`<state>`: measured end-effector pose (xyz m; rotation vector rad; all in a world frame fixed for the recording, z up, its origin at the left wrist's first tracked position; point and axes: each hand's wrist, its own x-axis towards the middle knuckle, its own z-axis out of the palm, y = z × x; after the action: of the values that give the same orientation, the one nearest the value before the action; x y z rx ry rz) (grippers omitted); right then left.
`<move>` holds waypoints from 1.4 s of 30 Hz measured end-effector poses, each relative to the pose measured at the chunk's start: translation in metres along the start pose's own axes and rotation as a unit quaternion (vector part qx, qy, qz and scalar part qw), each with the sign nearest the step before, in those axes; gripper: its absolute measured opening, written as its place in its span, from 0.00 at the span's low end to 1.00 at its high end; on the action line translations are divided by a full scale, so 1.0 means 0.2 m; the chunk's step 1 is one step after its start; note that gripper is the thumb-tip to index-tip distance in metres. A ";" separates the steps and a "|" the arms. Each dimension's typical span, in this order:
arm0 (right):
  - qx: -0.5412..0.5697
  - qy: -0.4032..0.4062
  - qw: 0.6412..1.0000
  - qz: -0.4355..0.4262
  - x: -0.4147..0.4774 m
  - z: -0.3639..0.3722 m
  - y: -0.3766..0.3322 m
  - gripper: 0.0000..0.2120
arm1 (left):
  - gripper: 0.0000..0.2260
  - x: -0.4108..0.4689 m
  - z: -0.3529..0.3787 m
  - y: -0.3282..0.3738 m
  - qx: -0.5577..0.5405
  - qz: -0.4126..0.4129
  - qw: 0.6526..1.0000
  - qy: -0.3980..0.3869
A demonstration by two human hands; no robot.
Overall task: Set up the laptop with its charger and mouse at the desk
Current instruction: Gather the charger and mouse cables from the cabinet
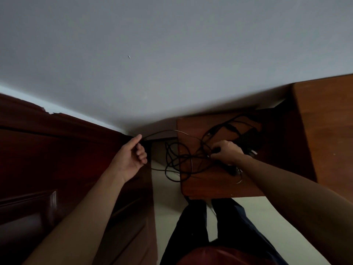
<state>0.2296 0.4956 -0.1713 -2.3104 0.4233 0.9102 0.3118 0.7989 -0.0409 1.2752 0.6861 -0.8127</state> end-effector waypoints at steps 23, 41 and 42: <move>0.224 -0.066 0.972 0.033 -0.43 -0.31 0.10 0.28 | 0.26 -0.04 0.54 -0.02 0.051 0.017 0.993 -0.104; 0.722 0.108 0.664 0.161 -0.45 -0.51 -0.01 0.14 | 0.15 -0.07 0.27 -0.14 0.285 0.062 0.956 0.035; 0.744 0.116 0.637 0.162 -0.44 -0.49 -0.06 0.14 | 0.16 -0.08 0.30 -0.17 0.283 0.056 0.957 0.020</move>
<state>0.2220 0.4469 -0.0479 -0.7423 1.1612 0.1046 0.2754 0.7383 -0.0365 1.8325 0.4148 -0.9265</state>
